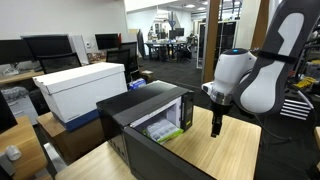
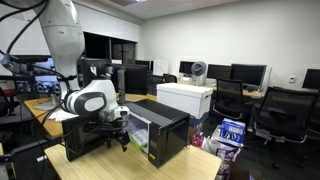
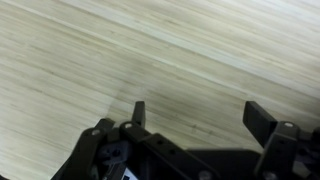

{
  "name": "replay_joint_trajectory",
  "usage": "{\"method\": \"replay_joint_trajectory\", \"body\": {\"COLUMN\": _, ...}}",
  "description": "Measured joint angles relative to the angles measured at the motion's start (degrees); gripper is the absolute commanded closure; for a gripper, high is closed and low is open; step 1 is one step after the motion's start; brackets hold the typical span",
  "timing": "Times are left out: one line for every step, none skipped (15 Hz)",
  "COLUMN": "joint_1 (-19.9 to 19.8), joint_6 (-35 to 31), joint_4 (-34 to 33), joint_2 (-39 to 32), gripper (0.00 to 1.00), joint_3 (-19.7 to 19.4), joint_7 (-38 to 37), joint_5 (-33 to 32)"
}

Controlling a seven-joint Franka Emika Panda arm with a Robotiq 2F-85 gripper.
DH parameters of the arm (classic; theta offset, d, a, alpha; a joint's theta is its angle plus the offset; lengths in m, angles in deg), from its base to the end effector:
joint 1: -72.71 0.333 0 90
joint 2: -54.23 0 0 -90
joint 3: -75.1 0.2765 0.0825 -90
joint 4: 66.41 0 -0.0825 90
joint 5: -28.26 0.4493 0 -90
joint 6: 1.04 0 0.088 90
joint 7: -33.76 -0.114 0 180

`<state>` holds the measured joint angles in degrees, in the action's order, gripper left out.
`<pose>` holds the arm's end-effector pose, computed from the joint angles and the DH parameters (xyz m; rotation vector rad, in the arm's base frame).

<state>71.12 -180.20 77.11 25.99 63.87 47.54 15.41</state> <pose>0.4407 -0.1010 0.0059 2.9756 0.4041 0.1486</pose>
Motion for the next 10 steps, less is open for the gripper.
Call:
{"method": "replay_joint_trajectory", "body": {"joint_1": -2.4, "joint_6": 0.3, "joint_4": 0.0, "joint_2": 0.2, "gripper": 0.00, "joint_3": 2.8, "joint_7": -0.9, "joint_5": 1.6}}
{"method": "replay_joint_trajectory", "body": {"joint_1": -5.1, "joint_6": 0.5, "joint_4": -0.1, "joint_2": 0.3, "gripper": 0.00, "joint_3": 5.8, "joint_7": -1.8, "joint_5": 3.4}}
{"method": "replay_joint_trajectory", "body": {"joint_1": -8.0, "joint_6": 0.6, "joint_4": -0.2, "joint_2": 0.3, "gripper": 0.00, "joint_3": 9.0, "joint_7": -2.6, "joint_5": 5.4}}
{"method": "replay_joint_trajectory", "body": {"joint_1": -10.6, "joint_6": 0.6, "joint_4": -0.3, "joint_2": 0.2, "gripper": 0.00, "joint_3": 11.8, "joint_7": -3.2, "joint_5": 7.1}}
{"method": "replay_joint_trajectory", "body": {"joint_1": -13.6, "joint_6": 0.6, "joint_4": -0.3, "joint_2": 0.1, "gripper": 0.00, "joint_3": 14.8, "joint_7": -3.3, "joint_5": 8.6}}
{"method": "replay_joint_trajectory", "body": {"joint_1": -16.0, "joint_6": 0.5, "joint_4": -0.4, "joint_2": -0.1, "gripper": 0.00, "joint_3": 17.3, "joint_7": -3.3, "joint_5": 9.1}}
{"method": "replay_joint_trajectory", "body": {"joint_1": -18.3, "joint_6": 0.5, "joint_4": -0.5, "joint_2": -0.3, "gripper": 0.00, "joint_3": 19.5, "joint_7": -3.3, "joint_5": 9.1}}
{"method": "replay_joint_trajectory", "body": {"joint_1": -19.8, "joint_6": 0.5, "joint_4": -0.5, "joint_2": -0.5, "gripper": 0.00, "joint_3": 20.8, "joint_7": -3.1, "joint_5": 9.1}}
{"method": "replay_joint_trajectory", "body": {"joint_1": -20.8, "joint_6": 0.5, "joint_4": -0.6, "joint_2": -0.7, "gripper": 0.00, "joint_3": 21.6, "joint_7": -3.0, "joint_5": 9.1}}
{"method": "replay_joint_trajectory", "body": {"joint_1": -21.1, "joint_6": 0.5, "joint_4": -0.6, "joint_2": -0.8, "gripper": 0.00, "joint_3": 21.8, "joint_7": -3.0, "joint_5": 9.1}}
